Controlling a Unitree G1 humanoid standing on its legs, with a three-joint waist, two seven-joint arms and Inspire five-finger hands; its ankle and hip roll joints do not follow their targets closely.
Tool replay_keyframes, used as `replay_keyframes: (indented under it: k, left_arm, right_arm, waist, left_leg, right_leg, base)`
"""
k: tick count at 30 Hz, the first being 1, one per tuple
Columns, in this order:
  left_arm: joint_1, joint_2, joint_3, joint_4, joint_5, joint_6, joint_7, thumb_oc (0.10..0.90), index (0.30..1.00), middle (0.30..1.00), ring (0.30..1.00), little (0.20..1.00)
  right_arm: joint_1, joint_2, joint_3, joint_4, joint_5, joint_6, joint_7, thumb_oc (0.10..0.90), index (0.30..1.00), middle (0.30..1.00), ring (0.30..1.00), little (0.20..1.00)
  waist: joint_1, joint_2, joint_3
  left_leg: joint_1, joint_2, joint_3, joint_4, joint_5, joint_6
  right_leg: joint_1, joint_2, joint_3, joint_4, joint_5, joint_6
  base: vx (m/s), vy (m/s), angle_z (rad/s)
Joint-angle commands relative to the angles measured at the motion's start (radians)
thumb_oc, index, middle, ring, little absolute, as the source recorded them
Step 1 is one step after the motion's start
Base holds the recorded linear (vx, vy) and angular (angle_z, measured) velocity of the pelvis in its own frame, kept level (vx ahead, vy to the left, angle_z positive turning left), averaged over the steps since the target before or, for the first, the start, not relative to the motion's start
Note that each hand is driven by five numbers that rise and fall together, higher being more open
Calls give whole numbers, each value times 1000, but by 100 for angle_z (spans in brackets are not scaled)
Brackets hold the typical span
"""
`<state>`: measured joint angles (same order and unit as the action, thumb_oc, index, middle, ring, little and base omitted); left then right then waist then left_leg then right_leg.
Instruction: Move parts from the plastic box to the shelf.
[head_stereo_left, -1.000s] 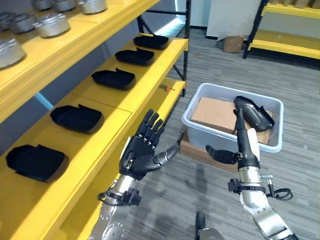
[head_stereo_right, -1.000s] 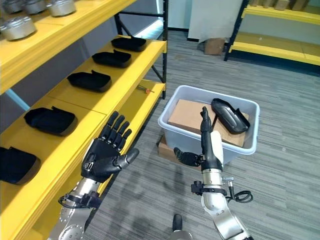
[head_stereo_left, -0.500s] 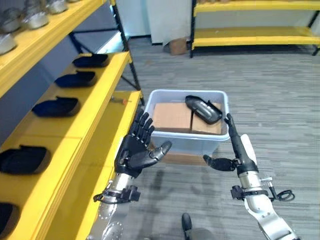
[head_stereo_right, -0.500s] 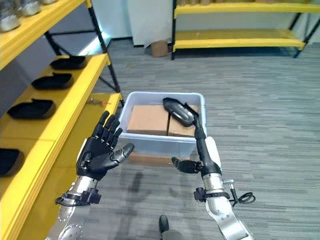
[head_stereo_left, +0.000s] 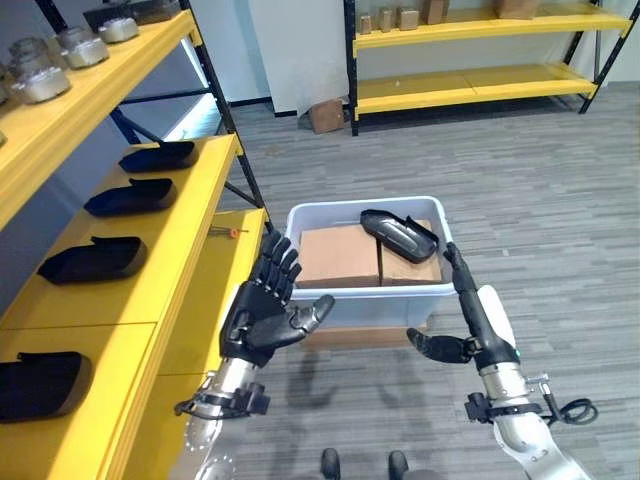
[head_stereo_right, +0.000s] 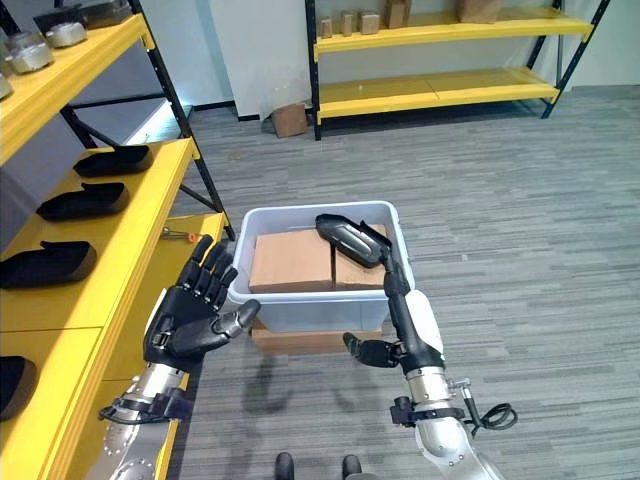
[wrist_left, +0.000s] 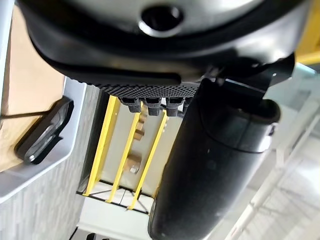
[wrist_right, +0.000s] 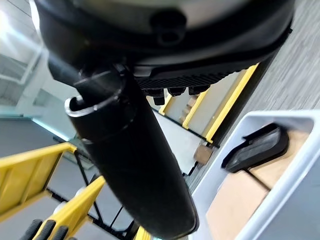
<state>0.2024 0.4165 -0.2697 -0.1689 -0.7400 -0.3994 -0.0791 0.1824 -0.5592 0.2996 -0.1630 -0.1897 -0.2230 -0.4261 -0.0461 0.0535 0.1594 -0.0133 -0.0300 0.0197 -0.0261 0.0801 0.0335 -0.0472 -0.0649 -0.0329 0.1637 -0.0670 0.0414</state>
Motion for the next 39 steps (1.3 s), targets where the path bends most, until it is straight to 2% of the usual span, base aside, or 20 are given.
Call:
replay_keyframes:
  k: [1, 2, 4, 5, 6, 7, 8, 10, 11, 12, 15, 17, 19, 23, 26, 28, 31, 34, 36, 39]
  left_arm:
    - [-84, 28, 66, -103, -7, -87, -52, 900, 1000, 1000, 1000, 1000]
    - [-102, 20, 59, -86, -25, -79, -68, 900, 1000, 1000, 1000, 1000]
    - [-108, 14, 54, -76, -18, -78, -81, 900, 1000, 1000, 1000, 1000]
    - [-111, 6, 50, -72, 0, -79, -77, 900, 1000, 1000, 1000, 1000]
    - [-113, 3, 48, -71, 6, -78, -74, 900, 1000, 1000, 1000, 1000]
    - [-114, -1, 46, -78, 18, -73, -53, 900, 1000, 1000, 1000, 1000]
    - [-113, -1, 42, -76, 26, -80, -27, 900, 1000, 1000, 1000, 1000]
    - [-116, 2, 38, -75, 26, -89, -28, 900, 1000, 1000, 1000, 1000]
    - [-117, 11, 29, -75, 30, -136, -59, 900, 1000, 1000, 1000, 1000]
    - [-116, 12, 28, -75, 17, -135, -72, 900, 1000, 1000, 1000, 1000]
    - [-94, 24, 1, -100, 31, -121, -82, 900, 1000, 1000, 1000, 1000]
    - [-93, 28, -11, -103, 39, -119, -61, 900, 1000, 1000, 1000, 1000]
    - [-91, 37, -22, -105, 49, -117, -43, 900, 1000, 1000, 1000, 1000]
    - [-94, 46, -20, -116, 28, -101, -47, 900, 1000, 1000, 1000, 1000]
    - [-93, 47, -11, -121, 34, -104, -33, 900, 1000, 1000, 1000, 1000]
    - [-83, 48, -6, -139, 28, -97, -34, 900, 1000, 1000, 1000, 1000]
    - [-82, 47, -4, -148, 35, -97, -12, 900, 1000, 1000, 1000, 1000]
    - [-86, 42, 4, -145, 12, -108, 9, 900, 1000, 1000, 1000, 1000]
    - [-91, 35, 5, -135, 4, -112, 25, 900, 1000, 1000, 1000, 1000]
    - [-105, 24, -12, -111, -39, -109, -5, 900, 1000, 1000, 1000, 1000]
  right_arm:
    - [-167, 11, -27, -103, -94, -58, -69, 900, 1000, 1000, 1000, 1000]
    - [-180, 12, -28, -106, -104, -32, -87, 900, 1000, 1000, 1000, 1000]
    - [-188, 20, -33, -105, -114, -18, -91, 900, 1000, 1000, 1000, 1000]
    - [-196, 30, -35, -97, -120, -15, -87, 900, 1000, 1000, 1000, 1000]
    - [-199, 34, -36, -94, -122, -11, -85, 900, 1000, 1000, 1000, 1000]
    - [-207, 41, -39, -81, -123, -12, -79, 900, 1000, 1000, 1000, 1000]
    - [-224, 39, -42, -65, -116, -29, -74, 900, 1000, 1000, 1000, 1000]
    - [-232, 39, -37, -73, -122, -23, -77, 900, 1000, 1000, 1000, 1000]
    - [-240, 37, -26, -83, -121, -5, -91, 900, 1000, 1000, 1000, 1000]
    - [-241, 37, -25, -84, -119, -1, -94, 900, 1000, 1000, 1000, 1000]
    - [-255, 52, -18, -72, -119, 19, -109, 900, 1000, 1000, 1000, 1000]
    - [-254, 58, -19, -75, -120, 21, -102, 900, 1000, 1000, 1000, 1000]
    - [-250, 53, -16, -84, -124, -1, -60, 900, 1000, 1000, 1000, 1000]
    - [-233, 27, -23, -100, -120, -16, -55, 900, 1000, 1000, 1000, 1000]
    - [-228, -1, -25, -97, -119, -16, -49, 900, 1000, 1000, 1000, 1000]
    - [-237, -24, -21, -86, -110, -16, -53, 900, 1000, 1000, 1000, 1000]
    - [-252, -40, -9, -70, -101, -20, -55, 900, 1000, 1000, 1000, 1000]
    - [-259, -60, -1, -55, -98, -36, -51, 900, 1000, 1000, 1000, 1000]
    - [-258, -72, 3, -39, -102, -56, -41, 900, 1000, 1000, 1000, 1000]
    - [-255, -81, 9, -25, -107, -83, -40, 900, 1000, 1000, 1000, 1000]
  waist:
    - [27, -52, -28]
    - [20, -50, -18]
    - [17, -45, -8]
    - [18, -41, 3]
    - [20, -42, 6]
    - [25, -41, 12]
    - [32, -49, 18]
    - [29, -58, 22]
    - [21, -68, 26]
    - [20, -69, 26]
    - [12, -85, 30]
    - [7, -91, 32]
    - [4, -94, 28]
    - [1, -94, 13]
    - [-1, -90, 1]
    - [2, -85, -6]
    - [1, -82, -7]
    - [0, -78, -7]
    - [-1, -82, -2]
    - [-5, -88, 10]
  left_leg:
    - [-42, -9, 18, -12, 22, -2]
    - [-27, -11, 25, -16, 14, 18]
    - [-14, -7, 33, -20, 8, 29]
    - [1, 2, 42, -24, 3, 35]
    - [6, 2, 46, -25, 1, 36]
    - [23, 13, 63, -29, -2, 35]
    - [44, 28, 95, -31, -10, 21]
    - [59, 35, 105, -35, -18, 13]
    - [90, 48, 108, -51, -34, 2]
    - [94, 50, 109, -52, -37, 1]
    - [143, 66, 123, -61, -84, -10]
    - [157, 75, 128, -61, -97, -13]
    - [173, 96, 137, -61, -100, -22]
    - [172, 119, 120, -61, -90, -36]
    - [179, 147, 110, -54, -82, -53]
    - [177, 175, 102, -25, -78, -70]
    - [166, 200, 90, 18, -71, -84]
    - [119, 236, 96, 117, 9, -106]
    - [55, 260, 111, 255, 71, -122]
    - [-52, 271, 123, 450, 110, -135]
  right_leg:
    - [112, 57, -33, 14, 3, -11]
    - [39, 54, -42, 160, 37, 14]
    - [-11, 47, -58, 278, 56, 35]
    - [-56, 29, -77, 381, 76, 57]
    - [-71, 21, -80, 406, 80, 64]
    - [-87, -16, -102, 412, 95, 75]
    - [-73, -72, -131, 267, 112, 78]
    - [-59, -95, -133, 122, 138, 81]
    - [-47, -121, -114, -48, 199, 97]
    - [-44, -125, -112, -63, 210, 100]
    - [-77, -182, -85, -189, 344, 148]
    - [-90, -197, -77, -196, 377, 162]
    - [-81, -198, -87, -199, 360, 169]
    - [-41, -183, -88, -205, 312, 163]
    - [-15, -162, -96, -173, 250, 144]
    - [-2, -137, -105, -133, 199, 112]
    - [2, -108, -102, -108, 169, 77]
    - [16, -66, -108, -114, 145, 36]
    - [31, -45, -117, -128, 133, 5]
    - [43, -29, -129, -131, 122, -27]
  base:
    - [103, 204, 29]
    - [36, 144, 21]
    - [37, 144, 15]
    - [35, 111, 15]
    - [66, 95, 3]
    - [111, -16, -35]
    - [118, -59, -51]
    - [130, -179, -80]
    - [167, -217, -67]
    - [195, -224, -32]
    - [197, -226, 9]
    - [151, -232, 16]
    - [206, -323, 35]
    - [174, -275, 9]
    - [202, -302, 11]
    - [233, -353, -1]
    - [188, -306, 2]
    - [143, -288, -4]
    - [95, -297, -6]
    - [65, -236, 7]
